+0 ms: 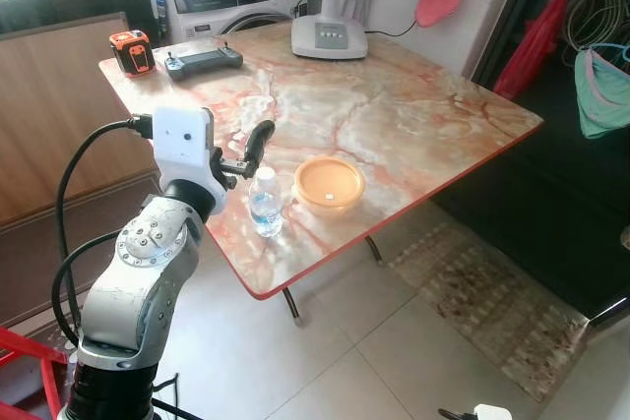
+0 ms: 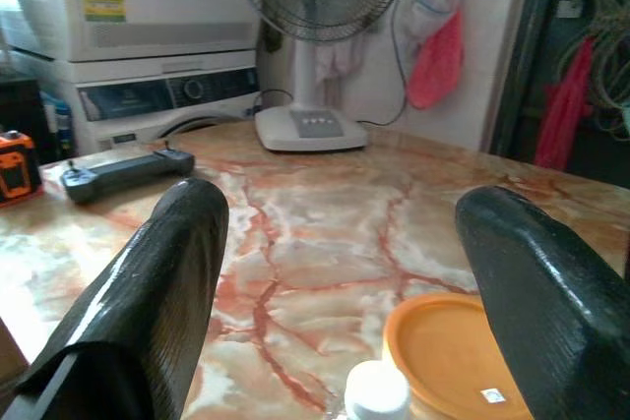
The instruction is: Restocking fridge
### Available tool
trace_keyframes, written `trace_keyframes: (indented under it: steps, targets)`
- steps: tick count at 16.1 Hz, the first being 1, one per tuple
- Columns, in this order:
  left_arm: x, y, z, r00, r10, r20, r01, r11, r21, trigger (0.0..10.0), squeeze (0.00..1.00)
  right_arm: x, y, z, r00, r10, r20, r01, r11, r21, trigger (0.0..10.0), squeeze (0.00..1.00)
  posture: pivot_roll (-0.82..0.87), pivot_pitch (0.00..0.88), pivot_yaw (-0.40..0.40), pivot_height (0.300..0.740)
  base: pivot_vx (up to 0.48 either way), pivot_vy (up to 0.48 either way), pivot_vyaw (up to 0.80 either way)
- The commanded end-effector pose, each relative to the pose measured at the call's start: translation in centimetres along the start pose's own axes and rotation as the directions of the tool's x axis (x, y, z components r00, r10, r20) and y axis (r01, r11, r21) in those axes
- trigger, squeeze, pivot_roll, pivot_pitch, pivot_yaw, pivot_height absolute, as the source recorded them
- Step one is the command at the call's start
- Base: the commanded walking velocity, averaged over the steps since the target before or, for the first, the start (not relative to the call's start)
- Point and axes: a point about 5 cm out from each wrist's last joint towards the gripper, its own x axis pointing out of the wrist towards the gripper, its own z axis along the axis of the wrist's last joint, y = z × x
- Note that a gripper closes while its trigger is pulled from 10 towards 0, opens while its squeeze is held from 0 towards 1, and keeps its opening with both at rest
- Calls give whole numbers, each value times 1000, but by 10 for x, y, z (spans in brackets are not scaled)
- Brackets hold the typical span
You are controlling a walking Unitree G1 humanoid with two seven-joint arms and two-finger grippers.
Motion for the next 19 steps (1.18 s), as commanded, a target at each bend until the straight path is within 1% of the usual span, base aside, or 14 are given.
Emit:
trace_keyframes:
  steps: [1,2,3,6,8,10,14,16,18,19]
  targets:
    - [0,0,0,1000,21,15,-21,1000,-22,10000,0,0,-1,1,1000,-3,7,3,1000,10,10000,0,84,0,-67,740,0,0,0]
    - [-1,-1,2,999,22,38,-22,1000,3,10000,0,0,-1,1,1000,-2,7,2,1000,9,10000,0,78,0,-65,740,0,0,0]
    - [-2,-6,7,999,1,55,-3,999,44,10000,0,0,-1,1,1000,-9,16,9,1000,25,10000,0,77,0,-63,740,0,0,0]
    - [-1,-6,6,998,27,57,-30,998,46,10000,0,0,-1,1,1000,-6,12,6,1000,14,10000,0,75,0,-63,740,0,0,0]
    - [-1,-6,4,998,28,53,-31,998,53,10000,0,0,-1,1,1000,-2,3,2,1000,-14,10000,0,76,0,-62,740,0,0,0]
    - [0,-6,5,998,28,54,-31,998,55,10000,0,0,-1,2,1000,1,8,-1,1000,-1,10000,0,75,0,-61,740,0,0,0]
    - [1,-5,5,998,37,57,-41,997,59,10000,0,0,-1,3,1000,3,7,-3,1000,-21,10000,0,75,0,-64,740,0,0,0]
    - [1,-5,5,998,34,56,-38,998,58,10000,0,0,-1,3,1000,3,1,-3,999,-51,10000,0,75,0,-64,740,0,0,488]
    - [1,-7,2,999,19,48,-22,997,73,10000,0,0,0,3,1000,5,4,-5,1000,-21,10000,0,72,0,-64,740,253,0,0]
    - [1,-7,2,999,19,46,-22,997,72,10000,0,0,0,3,1000,7,3,-7,1000,-28,10000,0,72,0,-64,740,255,0,0]
